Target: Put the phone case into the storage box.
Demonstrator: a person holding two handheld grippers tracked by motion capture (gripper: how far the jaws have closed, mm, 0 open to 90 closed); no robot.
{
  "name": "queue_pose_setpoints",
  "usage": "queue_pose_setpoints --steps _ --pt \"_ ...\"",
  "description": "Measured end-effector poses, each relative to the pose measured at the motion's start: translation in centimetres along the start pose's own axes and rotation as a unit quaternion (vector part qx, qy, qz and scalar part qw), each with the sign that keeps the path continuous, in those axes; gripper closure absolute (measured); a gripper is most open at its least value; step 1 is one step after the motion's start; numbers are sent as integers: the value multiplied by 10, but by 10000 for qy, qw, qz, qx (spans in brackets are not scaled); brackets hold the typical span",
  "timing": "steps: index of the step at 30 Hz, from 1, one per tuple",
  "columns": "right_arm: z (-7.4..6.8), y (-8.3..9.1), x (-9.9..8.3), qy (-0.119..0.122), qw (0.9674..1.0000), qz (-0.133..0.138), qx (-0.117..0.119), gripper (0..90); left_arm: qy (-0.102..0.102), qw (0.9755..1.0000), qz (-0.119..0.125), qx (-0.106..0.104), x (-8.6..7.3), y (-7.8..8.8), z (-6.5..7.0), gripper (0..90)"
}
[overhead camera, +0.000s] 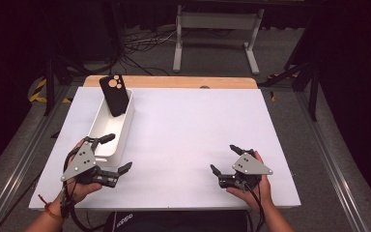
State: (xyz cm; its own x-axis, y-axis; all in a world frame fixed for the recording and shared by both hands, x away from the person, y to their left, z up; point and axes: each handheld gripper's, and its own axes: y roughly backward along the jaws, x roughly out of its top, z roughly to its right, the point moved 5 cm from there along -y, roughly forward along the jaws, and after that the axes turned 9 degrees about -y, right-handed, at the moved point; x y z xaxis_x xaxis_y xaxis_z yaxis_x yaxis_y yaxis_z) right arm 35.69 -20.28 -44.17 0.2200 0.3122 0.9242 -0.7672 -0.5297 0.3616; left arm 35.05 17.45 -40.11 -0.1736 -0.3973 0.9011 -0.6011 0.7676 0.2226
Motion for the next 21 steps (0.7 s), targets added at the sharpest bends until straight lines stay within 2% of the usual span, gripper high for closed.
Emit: queue_pose_setpoints --steps 9,14,21 --pt "-2 2 2 28 10000 51 10 111 51 9999 -95 -74 -10 -1 10 53" --pt "0 2 0 12 10000 41 14 111 -26 9998 -196 -84 -17 -3 16 59" --pt "1 3 -1 10 10000 30 -13 111 85 9996 -265 -97 -25 -7 23 58"
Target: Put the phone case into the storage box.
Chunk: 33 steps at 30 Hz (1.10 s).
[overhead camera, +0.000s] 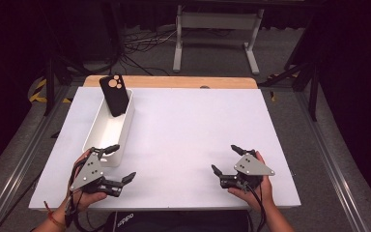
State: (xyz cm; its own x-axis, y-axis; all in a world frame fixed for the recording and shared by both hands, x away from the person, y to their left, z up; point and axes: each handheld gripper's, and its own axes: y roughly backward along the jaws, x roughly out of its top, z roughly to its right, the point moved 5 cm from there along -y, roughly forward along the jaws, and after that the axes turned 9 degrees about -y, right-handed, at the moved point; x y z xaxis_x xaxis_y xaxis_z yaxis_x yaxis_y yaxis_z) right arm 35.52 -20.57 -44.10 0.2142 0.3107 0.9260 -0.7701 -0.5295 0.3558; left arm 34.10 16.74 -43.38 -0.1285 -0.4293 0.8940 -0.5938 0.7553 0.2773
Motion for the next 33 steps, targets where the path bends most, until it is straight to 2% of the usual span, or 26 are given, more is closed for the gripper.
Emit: queue_pose_setpoints --steps 14,17,33 --pt "-1 4 -2 49 10000 21 42 111 112 9995 -232 -189 -17 -10 13 45" --pt "-1 6 -3 85 9999 17 53 111 160 9994 -209 -211 -17 -11 13 47" --pt "-6 5 -2 174 9998 17 69 111 146 9994 -183 -259 -17 -8 12 49"
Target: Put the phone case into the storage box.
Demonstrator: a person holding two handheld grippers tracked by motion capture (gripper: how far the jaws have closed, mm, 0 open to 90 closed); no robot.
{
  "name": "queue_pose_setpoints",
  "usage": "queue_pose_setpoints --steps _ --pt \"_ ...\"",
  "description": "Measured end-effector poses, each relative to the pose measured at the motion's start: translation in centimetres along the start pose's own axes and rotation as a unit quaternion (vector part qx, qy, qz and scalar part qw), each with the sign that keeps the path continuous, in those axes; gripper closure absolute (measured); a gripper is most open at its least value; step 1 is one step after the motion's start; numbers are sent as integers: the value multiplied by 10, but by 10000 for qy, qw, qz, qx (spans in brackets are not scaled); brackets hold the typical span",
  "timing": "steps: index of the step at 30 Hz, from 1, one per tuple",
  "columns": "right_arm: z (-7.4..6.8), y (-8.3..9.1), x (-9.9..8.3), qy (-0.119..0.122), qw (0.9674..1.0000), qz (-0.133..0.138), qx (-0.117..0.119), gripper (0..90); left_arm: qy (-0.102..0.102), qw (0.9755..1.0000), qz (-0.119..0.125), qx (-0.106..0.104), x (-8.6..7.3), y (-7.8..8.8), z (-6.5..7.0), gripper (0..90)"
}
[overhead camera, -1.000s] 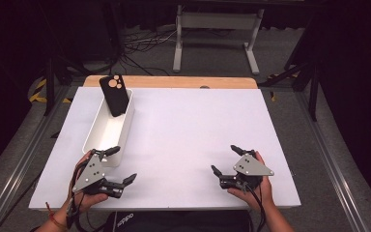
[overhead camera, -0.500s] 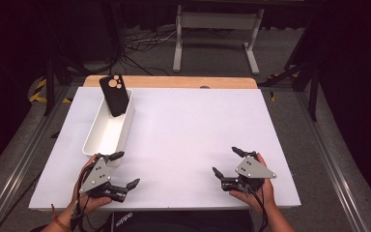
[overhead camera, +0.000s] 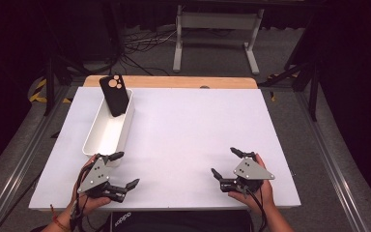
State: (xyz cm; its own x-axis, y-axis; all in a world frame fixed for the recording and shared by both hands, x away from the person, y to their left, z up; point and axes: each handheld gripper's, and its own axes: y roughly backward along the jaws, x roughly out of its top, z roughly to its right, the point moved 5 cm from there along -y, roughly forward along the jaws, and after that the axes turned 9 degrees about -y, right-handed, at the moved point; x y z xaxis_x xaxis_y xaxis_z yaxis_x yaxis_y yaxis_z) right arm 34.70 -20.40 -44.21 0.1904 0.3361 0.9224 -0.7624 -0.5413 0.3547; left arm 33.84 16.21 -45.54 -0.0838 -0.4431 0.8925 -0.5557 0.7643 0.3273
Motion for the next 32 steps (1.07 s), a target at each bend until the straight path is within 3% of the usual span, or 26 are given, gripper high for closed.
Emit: queue_pose_setpoints --steps 32 --pt "-5 0 -7 28 10000 -62 37 111 -89 9999 -114 -70 0 -6 6 52"
